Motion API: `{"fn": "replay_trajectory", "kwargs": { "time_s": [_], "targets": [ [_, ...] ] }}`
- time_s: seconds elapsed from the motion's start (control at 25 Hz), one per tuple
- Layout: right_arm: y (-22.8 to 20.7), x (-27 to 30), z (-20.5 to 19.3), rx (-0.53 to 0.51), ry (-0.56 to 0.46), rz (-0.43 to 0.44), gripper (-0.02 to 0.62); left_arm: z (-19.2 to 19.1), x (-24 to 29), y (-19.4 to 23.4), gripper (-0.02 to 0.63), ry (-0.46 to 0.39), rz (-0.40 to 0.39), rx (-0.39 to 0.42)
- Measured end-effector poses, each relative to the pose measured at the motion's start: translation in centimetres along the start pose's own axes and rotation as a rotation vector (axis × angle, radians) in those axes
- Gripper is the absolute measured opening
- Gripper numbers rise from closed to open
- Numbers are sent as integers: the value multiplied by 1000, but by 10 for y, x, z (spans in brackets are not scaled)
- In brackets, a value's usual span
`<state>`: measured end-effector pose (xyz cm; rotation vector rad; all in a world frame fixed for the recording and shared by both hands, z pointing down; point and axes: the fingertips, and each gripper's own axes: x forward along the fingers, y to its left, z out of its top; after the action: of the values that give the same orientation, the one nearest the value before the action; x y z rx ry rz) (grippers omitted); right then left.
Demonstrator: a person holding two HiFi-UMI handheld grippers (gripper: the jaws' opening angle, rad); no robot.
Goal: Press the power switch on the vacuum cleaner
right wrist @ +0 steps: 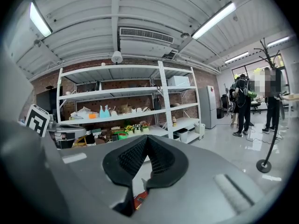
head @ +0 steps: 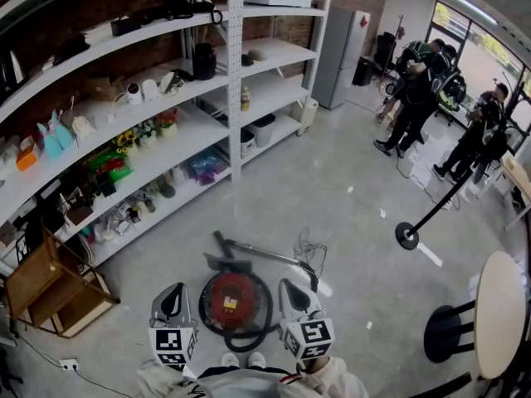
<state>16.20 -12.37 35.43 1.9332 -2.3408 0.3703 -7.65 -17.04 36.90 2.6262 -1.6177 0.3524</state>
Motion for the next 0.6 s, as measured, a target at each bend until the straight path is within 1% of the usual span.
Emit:
{"fn": "replay_trajectory", "kwargs": {
  "time_s": [0.36,0.6],
  "targets": [
    [-13,-8,-5,14,-10,29,0,-3,-2,-28,0,9,-7,21],
    [-20,-17,-16,32,5,51,0,-7,-10,-40,0,26,15,20]
  ]
}}
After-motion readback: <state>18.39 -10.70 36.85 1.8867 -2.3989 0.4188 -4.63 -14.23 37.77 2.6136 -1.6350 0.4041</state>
